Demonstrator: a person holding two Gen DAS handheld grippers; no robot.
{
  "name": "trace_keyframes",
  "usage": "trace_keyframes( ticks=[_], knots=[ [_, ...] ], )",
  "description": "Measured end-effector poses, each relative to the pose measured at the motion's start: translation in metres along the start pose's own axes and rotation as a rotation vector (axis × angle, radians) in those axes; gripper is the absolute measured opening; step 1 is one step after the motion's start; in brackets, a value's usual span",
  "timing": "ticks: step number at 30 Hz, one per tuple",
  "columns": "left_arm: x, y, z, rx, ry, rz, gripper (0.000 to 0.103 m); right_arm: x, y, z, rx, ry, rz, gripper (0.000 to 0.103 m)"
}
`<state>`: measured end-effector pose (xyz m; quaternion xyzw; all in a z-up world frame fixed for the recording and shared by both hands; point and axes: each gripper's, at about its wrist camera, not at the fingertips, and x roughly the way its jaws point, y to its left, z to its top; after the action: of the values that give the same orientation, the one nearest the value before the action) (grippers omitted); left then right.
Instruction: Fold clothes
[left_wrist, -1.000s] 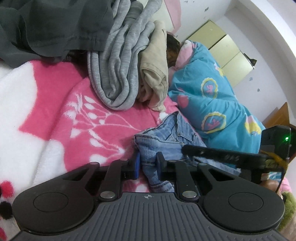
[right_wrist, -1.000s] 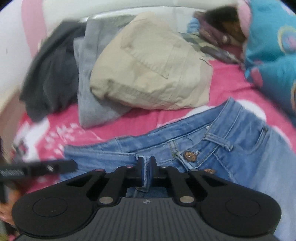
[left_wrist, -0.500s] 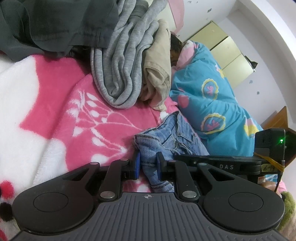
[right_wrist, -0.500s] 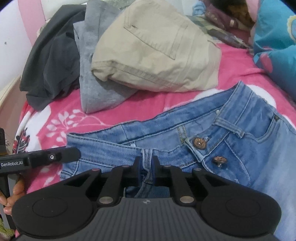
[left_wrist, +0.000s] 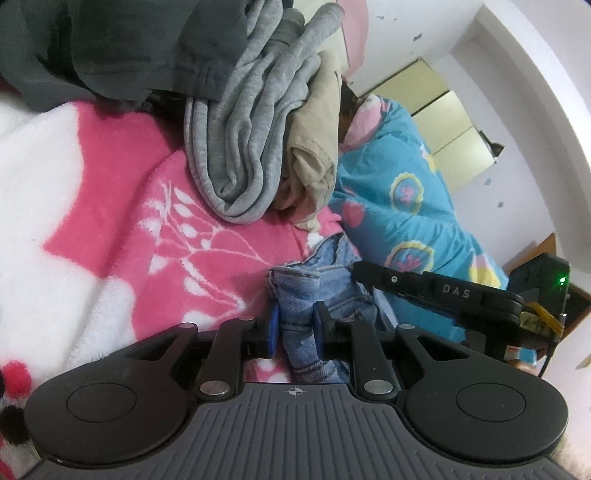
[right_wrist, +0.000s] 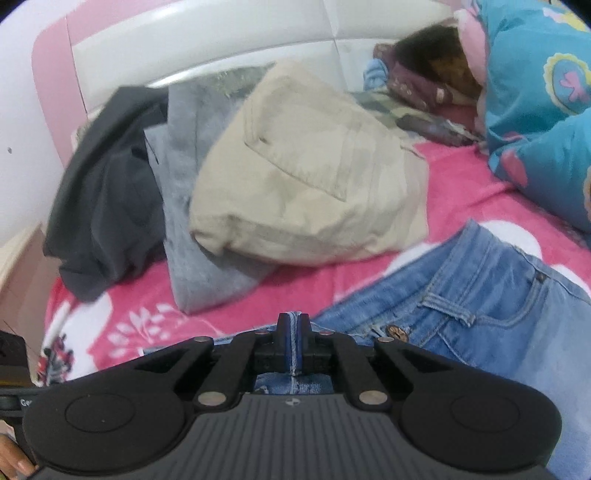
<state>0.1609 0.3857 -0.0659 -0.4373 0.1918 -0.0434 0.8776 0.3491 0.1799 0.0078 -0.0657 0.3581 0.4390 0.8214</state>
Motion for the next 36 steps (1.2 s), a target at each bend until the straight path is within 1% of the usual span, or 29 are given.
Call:
trace_keyframes(
  ticks=[4,5,6,9,10,12,14,16,17,18,20,21,23,25,26,27,28,30,32,34,36],
  knots=[
    [-0.002,0.005,0.002,-0.036,-0.005,-0.031,0.021,0.007,0.005,0.001,-0.01,-0.011,0.04,0.004],
    [-0.002,0.005,0.002,-0.039,-0.007,-0.033,0.024,0.01,0.007,0.001,-0.018,-0.012,0.049,0.004],
    [-0.002,0.004,0.002,-0.039,-0.008,-0.031,0.027,0.014,0.009,0.001,-0.025,-0.01,0.056,0.004],
    [0.003,-0.001,0.001,-0.012,-0.004,0.01,0.027,0.032,0.011,-0.004,-0.038,0.01,0.062,0.004],
    [0.004,-0.003,0.001,0.0,0.0,0.026,0.027,0.041,0.011,-0.007,-0.045,0.026,0.053,0.004],
    [0.008,-0.006,0.0,0.017,0.004,0.065,0.021,0.055,0.01,-0.014,-0.063,0.047,0.042,0.004],
    [0.007,-0.006,0.0,0.018,0.003,0.072,0.018,0.055,0.006,-0.015,-0.072,0.053,0.055,0.005],
    [0.007,-0.005,-0.001,0.021,0.004,0.075,0.016,0.042,-0.002,-0.006,-0.055,0.073,0.085,0.014],
    [0.006,-0.004,-0.001,0.023,0.005,0.076,0.016,0.033,-0.008,0.001,-0.05,0.08,0.092,0.032],
    [0.006,-0.004,-0.001,0.024,0.005,0.076,0.016,0.02,-0.015,0.007,-0.041,0.058,0.092,0.05],
    [0.005,-0.002,-0.001,0.024,0.006,0.078,0.016,-0.009,-0.034,0.02,-0.016,-0.017,0.081,0.062],
    [0.005,-0.002,-0.001,0.025,0.007,0.079,0.016,-0.019,-0.045,0.026,0.002,-0.044,0.063,0.062],
    [0.004,-0.002,-0.001,0.025,0.007,0.082,0.015,-0.023,-0.06,0.031,0.019,-0.039,-0.009,0.061],
    [0.002,-0.001,-0.001,0.024,0.006,0.083,0.015,-0.017,-0.07,0.032,0.008,-0.011,-0.081,0.057],
    [0.003,-0.001,-0.002,0.024,0.005,0.083,0.014,-0.008,-0.07,0.029,-0.02,0.016,-0.113,0.05],
    [0.002,-0.001,-0.002,0.024,0.005,0.083,0.014,0.001,-0.07,0.026,-0.049,0.043,-0.145,0.046],
    [0.003,-0.002,-0.002,0.026,0.005,0.084,0.014,0.011,-0.07,0.023,-0.072,0.063,-0.165,0.043],
    [0.003,-0.002,-0.003,0.03,0.006,0.087,0.013,0.031,-0.072,0.018,-0.11,0.096,-0.192,0.031],
    [0.003,-0.002,-0.003,0.032,0.007,0.088,0.013,0.048,-0.075,0.015,-0.135,0.114,-0.212,0.03],
    [0.002,-0.001,-0.003,0.033,0.008,0.09,0.013,0.055,-0.078,0.014,-0.144,0.116,-0.211,0.026],
    [0.002,-0.002,-0.003,0.032,0.006,0.089,0.012,0.055,-0.08,0.014,-0.151,0.109,-0.213,0.0]
  ],
)
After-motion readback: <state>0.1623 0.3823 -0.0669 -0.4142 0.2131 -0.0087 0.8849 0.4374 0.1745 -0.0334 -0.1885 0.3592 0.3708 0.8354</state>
